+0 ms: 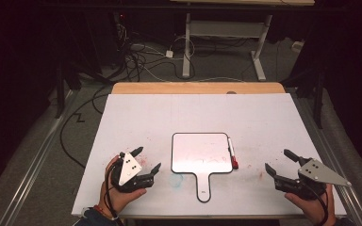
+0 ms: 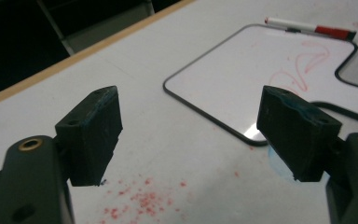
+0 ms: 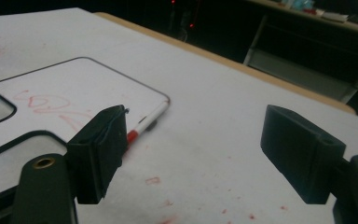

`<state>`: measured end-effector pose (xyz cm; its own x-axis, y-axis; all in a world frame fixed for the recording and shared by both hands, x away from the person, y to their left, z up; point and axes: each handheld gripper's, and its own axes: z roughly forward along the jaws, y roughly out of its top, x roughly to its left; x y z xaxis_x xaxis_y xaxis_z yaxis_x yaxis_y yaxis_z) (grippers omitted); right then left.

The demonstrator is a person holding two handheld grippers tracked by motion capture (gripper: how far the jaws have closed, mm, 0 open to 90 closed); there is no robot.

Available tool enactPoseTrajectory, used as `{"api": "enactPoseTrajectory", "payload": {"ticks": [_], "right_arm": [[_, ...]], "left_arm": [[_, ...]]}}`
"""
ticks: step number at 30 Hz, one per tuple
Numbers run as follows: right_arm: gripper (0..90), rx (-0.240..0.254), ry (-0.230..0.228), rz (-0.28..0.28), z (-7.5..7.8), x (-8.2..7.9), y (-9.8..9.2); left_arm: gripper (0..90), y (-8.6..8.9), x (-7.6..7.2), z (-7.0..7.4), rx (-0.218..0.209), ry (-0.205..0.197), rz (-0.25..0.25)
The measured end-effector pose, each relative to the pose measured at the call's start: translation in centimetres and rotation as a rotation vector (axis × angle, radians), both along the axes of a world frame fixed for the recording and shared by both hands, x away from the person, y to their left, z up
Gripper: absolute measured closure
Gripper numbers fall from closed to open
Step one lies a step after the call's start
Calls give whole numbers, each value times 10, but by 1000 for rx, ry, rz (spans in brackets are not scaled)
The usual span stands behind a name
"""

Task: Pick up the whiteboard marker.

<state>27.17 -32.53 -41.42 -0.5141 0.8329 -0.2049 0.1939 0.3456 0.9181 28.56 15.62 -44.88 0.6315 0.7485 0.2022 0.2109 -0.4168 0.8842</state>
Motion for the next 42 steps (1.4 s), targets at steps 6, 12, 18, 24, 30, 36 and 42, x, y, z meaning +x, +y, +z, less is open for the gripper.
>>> {"api": "enactPoseTrajectory", "payload": {"ticks": [6, 12, 18, 24, 30, 36, 42], "right_arm": [[233, -6, 56, 6, -5, 8, -2], [239, 3, 83, 29, -6, 11, -2], [254, -2, 134, 60, -11, 19, 6], [264, -2, 144, 67, -10, 29, 12], [267, -13, 134, 72, -10, 34, 14], [281, -12, 155, 78, -9, 47, 17], [302, 11, 260, 61, -7, 70, 25]], "left_arm": [[214, -9, 6, -5, 32, 21, -27], [211, -7, 7, -9, 42, 42, -29], [211, -6, 9, -12, 55, 62, -31], [188, -4, 13, -14, 64, 77, -6], [185, -2, 11, -14, 63, 74, 0], [189, -3, 12, -16, 81, 88, 8], [191, -5, 14, -18, 97, 91, 8]]}}
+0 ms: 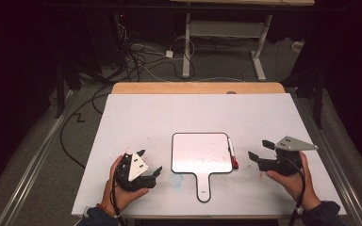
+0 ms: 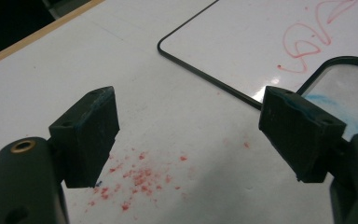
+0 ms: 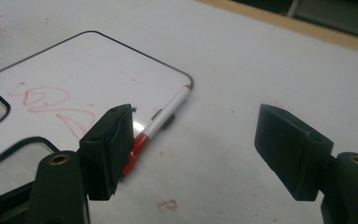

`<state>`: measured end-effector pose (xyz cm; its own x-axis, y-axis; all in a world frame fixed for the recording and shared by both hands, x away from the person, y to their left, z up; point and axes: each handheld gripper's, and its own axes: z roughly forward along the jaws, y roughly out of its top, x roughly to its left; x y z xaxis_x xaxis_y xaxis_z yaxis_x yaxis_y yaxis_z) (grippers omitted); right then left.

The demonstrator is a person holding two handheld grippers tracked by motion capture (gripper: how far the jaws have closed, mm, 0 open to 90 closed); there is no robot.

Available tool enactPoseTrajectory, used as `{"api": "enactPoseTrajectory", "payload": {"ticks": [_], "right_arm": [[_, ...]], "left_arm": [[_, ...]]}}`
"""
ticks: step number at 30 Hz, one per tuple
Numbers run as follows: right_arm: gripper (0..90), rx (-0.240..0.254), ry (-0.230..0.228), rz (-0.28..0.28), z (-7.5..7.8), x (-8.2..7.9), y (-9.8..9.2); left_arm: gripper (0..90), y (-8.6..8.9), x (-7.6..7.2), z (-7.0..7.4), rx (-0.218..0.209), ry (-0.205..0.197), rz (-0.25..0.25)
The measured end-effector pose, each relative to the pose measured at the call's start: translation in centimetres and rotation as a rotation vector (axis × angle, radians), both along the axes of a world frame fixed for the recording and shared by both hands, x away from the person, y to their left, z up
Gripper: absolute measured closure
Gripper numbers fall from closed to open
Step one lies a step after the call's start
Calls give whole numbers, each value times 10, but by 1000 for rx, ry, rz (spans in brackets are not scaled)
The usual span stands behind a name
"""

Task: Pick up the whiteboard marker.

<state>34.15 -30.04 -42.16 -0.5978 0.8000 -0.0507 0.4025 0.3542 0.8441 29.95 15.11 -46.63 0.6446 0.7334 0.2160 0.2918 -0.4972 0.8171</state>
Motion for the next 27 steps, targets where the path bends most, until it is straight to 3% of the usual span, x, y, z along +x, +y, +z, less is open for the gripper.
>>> {"api": "enactPoseTrajectory", "payload": {"ticks": [2, 3, 11, 15, 17, 21, 27], "right_arm": [[311, 36, 83, 2, 0, 15, 3], [311, 36, 83, 2, 0, 15, 3], [392, 8, 252, -7, -6, 53, 23], [460, 27, 319, -2, -11, 69, 34], [502, 22, 363, 27, -15, 76, 40], [531, 6, 447, 18, -29, 90, 48], [640, 30, 480, 8, -37, 100, 51]], "left_arm": [[191, -1, 0, -1, 5, 13, 1], [191, -2, 0, -1, 6, 14, -1], [191, -2, 0, -3, 9, 25, -2], [191, -2, 0, -3, 15, 30, -5], [191, -2, 0, -4, 11, 31, -5], [192, -1, 0, -4, 9, 31, -6], [192, -2, 0, -4, 9, 38, -9]]}}
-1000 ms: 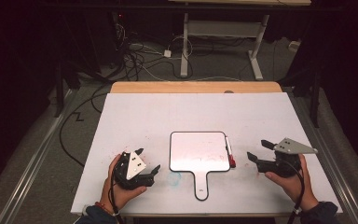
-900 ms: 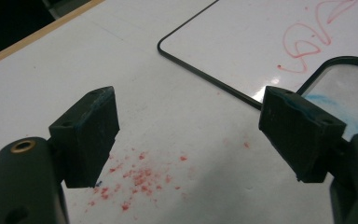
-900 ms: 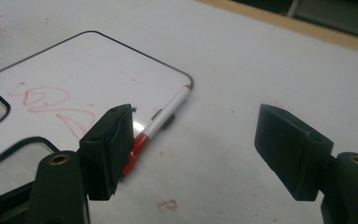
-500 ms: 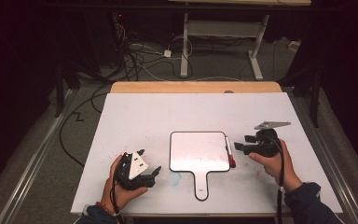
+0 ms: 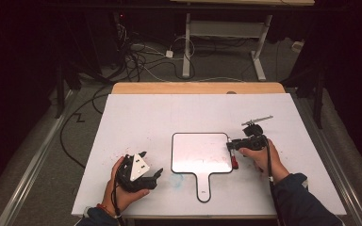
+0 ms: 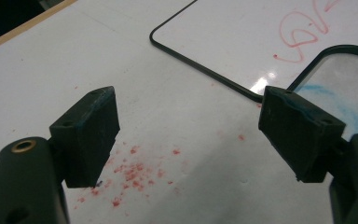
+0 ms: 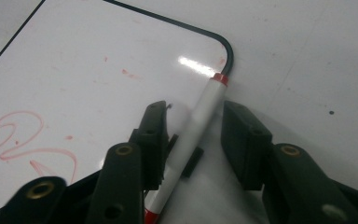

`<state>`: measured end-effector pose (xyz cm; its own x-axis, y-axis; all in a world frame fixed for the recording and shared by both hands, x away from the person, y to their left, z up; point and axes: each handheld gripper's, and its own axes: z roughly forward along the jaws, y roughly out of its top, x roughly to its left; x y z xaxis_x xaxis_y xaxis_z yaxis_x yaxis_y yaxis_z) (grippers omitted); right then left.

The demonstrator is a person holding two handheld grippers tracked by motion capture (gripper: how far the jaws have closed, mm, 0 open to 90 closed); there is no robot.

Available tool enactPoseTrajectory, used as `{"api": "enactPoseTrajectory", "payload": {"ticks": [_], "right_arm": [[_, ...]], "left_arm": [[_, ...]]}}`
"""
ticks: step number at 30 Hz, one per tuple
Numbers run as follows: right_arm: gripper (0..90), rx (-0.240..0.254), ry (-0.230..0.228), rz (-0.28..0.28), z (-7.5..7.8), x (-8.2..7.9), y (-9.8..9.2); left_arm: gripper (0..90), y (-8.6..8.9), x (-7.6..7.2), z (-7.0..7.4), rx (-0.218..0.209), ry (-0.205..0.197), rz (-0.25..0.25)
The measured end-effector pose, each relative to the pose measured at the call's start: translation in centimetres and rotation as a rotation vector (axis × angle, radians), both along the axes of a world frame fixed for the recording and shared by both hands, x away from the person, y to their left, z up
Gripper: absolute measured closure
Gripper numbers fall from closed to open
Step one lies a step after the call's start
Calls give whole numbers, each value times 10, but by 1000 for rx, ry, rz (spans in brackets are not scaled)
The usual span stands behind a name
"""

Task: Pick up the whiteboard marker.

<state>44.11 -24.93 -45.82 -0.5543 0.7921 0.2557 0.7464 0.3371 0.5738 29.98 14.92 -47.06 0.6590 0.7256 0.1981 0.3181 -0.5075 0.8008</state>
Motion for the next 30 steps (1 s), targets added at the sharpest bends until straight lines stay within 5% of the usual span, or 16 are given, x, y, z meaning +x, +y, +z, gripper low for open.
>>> {"api": "enactPoseTrajectory", "payload": {"ticks": [7, 12, 24, 30], "right_arm": [[784, 57, 1, 4, -2, 0, 1], [811, 50, -17, 17, 0, -1, 2], [805, -64, -78, 74, 4, -6, 14], [813, -176, -131, 121, 7, -11, 25]], "left_arm": [[192, -1, 0, 0, -1, 7, -9], [192, -2, 0, 0, -3, 14, -11], [192, -2, 1, 0, -1, 29, -18], [192, -3, 2, 0, -5, 23, -28]]}}
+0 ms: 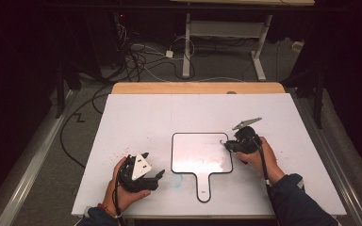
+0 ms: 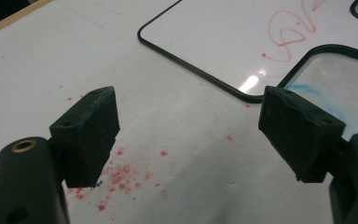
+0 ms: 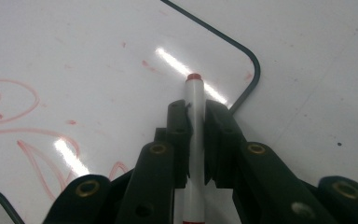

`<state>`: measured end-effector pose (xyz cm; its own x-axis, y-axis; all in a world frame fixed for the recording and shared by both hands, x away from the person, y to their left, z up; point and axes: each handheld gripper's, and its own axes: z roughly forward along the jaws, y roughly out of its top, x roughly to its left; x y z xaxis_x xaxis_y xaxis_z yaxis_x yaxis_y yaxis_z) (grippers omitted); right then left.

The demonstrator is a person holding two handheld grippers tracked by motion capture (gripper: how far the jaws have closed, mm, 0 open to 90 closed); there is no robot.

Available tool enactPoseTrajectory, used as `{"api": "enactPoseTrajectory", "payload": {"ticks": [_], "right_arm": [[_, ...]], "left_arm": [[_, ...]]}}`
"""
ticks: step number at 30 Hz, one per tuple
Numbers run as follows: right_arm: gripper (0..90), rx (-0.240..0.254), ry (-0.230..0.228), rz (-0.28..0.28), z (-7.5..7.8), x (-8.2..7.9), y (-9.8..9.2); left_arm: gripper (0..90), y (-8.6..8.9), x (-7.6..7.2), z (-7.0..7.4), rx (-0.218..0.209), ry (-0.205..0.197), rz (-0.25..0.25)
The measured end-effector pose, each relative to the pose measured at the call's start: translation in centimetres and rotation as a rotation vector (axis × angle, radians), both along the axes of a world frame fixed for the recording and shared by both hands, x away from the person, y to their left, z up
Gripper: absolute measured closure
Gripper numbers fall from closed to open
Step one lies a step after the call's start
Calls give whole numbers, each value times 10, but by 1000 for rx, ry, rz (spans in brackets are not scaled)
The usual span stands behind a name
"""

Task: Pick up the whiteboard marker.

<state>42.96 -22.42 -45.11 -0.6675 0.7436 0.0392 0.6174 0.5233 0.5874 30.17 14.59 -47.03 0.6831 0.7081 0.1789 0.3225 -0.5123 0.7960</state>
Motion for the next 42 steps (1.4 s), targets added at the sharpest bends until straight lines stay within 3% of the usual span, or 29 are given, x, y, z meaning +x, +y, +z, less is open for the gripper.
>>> {"api": "enactPoseTrajectory", "payload": {"ticks": [2, 5, 8, 11, 14, 15, 17, 19, 22, 23, 25, 30, 35, 39, 42], "right_arm": [[814, 6, -5, 1, 0, 0, 0], [814, 91, -21, -10, 6, -5, -3], [814, 134, -49, 1, 14, -11, -2], [814, 207, -135, 44, 29, -27, 5], [814, 248, -166, 75, 37, -37, 11], [814, 253, -181, 80, 39, -40, 13], [814, 294, -200, 101, 43, -46, 16], [814, 311, -221, 120, 48, -53, 19], [814, 333, -242, 138, 52, -60, 22], [814, 352, -265, 155, 56, -66, 25], [814, 368, -282, 172, 59, -71, 28], [814, 404, -318, 179, 64, -81, 30], [814, 436, -348, 179, 68, -85, 28], [813, 458, -343, 176, 66, -86, 30], [814, 463, -355, 179, 65, -87, 31]], "left_arm": [[194, -1, 0, 0, -16, 16, 2], [202, -4, 3, 4, -71, 37, -3], [209, -13, 10, 13, -172, 64, -32], [222, -35, 19, 24, -252, 97, -96], [228, -49, 24, 29, -266, 104, -133], [232, -64, 27, 34, -280, 115, -172], [236, -72, 29, 37, -281, 115, -191], [265, -96, 34, 41, -294, 131, -245], [286, -109, 38, 42, -289, 139, -269], [300, -118, 41, 42, -307, 155, -298], [323, -125, 44, 43, -311, 157, -304], [465, -130, 47, 44, -341, 165, -316], [599, -128, 46, 44, -346, 129, -315], [712, -127, 45, 44, -342, 99, -323], [751, -124, 45, 45, -344, 94, -304]]}}
